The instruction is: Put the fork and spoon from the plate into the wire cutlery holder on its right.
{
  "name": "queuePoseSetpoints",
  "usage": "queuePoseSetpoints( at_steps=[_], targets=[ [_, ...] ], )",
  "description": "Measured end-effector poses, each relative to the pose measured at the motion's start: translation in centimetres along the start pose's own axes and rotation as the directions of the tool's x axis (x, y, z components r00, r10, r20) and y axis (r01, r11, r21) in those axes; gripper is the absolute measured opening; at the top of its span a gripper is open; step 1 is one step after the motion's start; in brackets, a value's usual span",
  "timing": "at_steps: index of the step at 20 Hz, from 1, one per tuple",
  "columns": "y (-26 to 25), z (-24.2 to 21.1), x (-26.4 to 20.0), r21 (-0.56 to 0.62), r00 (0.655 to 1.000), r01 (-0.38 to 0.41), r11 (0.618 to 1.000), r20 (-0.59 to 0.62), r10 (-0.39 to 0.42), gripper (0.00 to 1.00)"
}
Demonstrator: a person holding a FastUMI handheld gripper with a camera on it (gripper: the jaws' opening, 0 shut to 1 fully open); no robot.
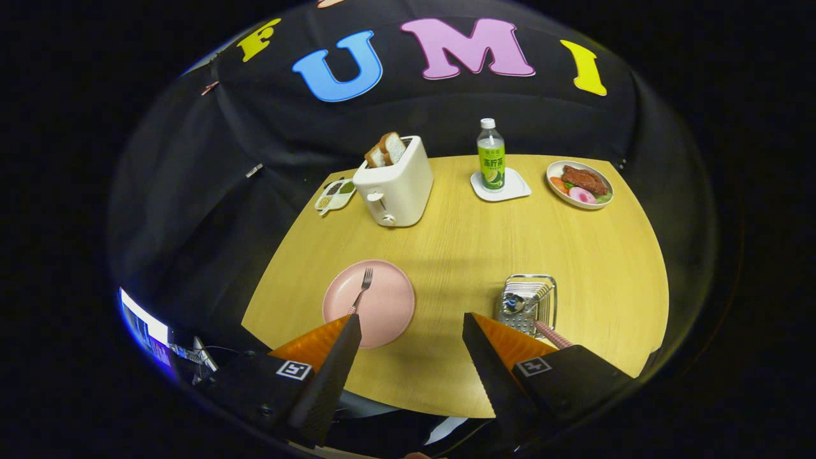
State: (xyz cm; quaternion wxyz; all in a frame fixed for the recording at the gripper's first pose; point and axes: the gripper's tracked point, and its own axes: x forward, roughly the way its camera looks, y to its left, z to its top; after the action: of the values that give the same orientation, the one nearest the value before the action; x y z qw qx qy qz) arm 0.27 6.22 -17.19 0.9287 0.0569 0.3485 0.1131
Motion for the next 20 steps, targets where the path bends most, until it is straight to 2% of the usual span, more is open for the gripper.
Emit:
queuePoseSetpoints(
  at_steps=[6,12,20],
  targets=[
    [4.8,-2.0,4.0,-0.051,0.997,-0.034,0.998,-0.067,0.031,1.00],
    [7.7,-4.5,9.2,-0.058,0.983,-0.022,0.998,-0.182,0.012,1.00],
    [8.9,-8.7,14.9,0.049,0.934,0.038,0.998,-0.357,-0.018,0.99]
  ],
)
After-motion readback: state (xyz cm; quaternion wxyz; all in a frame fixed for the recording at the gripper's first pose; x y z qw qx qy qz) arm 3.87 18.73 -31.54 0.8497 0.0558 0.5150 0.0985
